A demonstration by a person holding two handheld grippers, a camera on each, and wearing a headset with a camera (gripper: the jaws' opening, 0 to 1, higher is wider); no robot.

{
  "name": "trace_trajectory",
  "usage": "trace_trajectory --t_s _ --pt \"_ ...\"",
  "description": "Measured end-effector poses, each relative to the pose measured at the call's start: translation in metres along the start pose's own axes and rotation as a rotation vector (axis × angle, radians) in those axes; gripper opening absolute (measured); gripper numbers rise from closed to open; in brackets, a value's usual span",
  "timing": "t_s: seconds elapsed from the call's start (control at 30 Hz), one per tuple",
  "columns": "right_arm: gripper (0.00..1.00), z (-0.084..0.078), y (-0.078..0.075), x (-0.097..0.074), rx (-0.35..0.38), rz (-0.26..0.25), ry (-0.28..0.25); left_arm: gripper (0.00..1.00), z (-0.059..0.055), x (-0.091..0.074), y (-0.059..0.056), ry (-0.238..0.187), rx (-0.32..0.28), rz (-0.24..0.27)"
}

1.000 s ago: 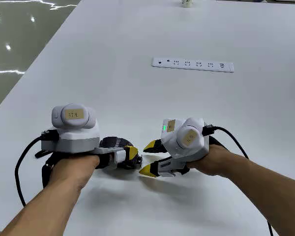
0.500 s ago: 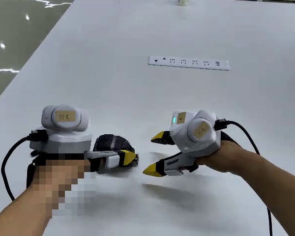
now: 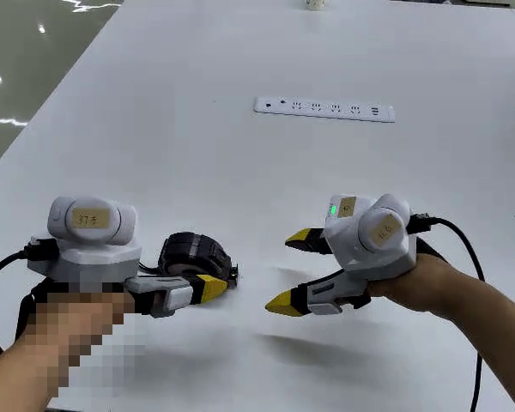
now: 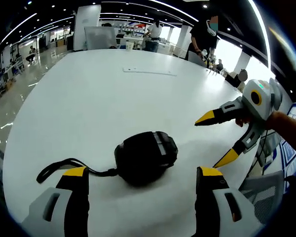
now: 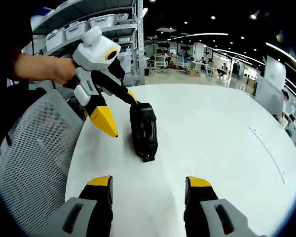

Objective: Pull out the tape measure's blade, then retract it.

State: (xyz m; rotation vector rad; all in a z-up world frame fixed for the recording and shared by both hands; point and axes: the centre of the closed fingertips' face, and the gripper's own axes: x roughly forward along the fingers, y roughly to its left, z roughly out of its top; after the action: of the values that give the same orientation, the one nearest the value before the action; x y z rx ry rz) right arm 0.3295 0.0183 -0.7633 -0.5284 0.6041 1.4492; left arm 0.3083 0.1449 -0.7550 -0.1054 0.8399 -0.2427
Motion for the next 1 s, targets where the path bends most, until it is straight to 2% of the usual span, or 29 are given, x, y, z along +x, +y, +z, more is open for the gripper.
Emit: trace_trajectory --t_s 0.37,0.57,0.7,0.87,1.0 --pt "0.65 -0.012 0.001 -0.016 0.073 -0.054 -0.020 0.90 -0.005 -0.006 -0.002 -0.029 0.040 -0.033" --pt "0.70 -0.023 0.000 -0.029 0.130 -0.095 -0.037 0.92 -0.010 -0.008 -0.003 -0.034 0.066 -0.050" --pt "0.72 -0.030 0.000 -0.036 0.148 -0.115 -0.038 0.93 -0.010 -0.011 -0.005 -0.052 0.074 -0.068" --pt "0.76 -0.035 -0.001 -0.044 0.177 -0.148 -0.065 0.94 -0.014 -0.013 -0.007 -0.053 0.108 -0.085" --pt "0.79 -0.036 0.003 -0.050 0.202 -0.162 -0.096 0.94 -0.013 -0.016 -0.009 -0.083 0.123 -0.103"
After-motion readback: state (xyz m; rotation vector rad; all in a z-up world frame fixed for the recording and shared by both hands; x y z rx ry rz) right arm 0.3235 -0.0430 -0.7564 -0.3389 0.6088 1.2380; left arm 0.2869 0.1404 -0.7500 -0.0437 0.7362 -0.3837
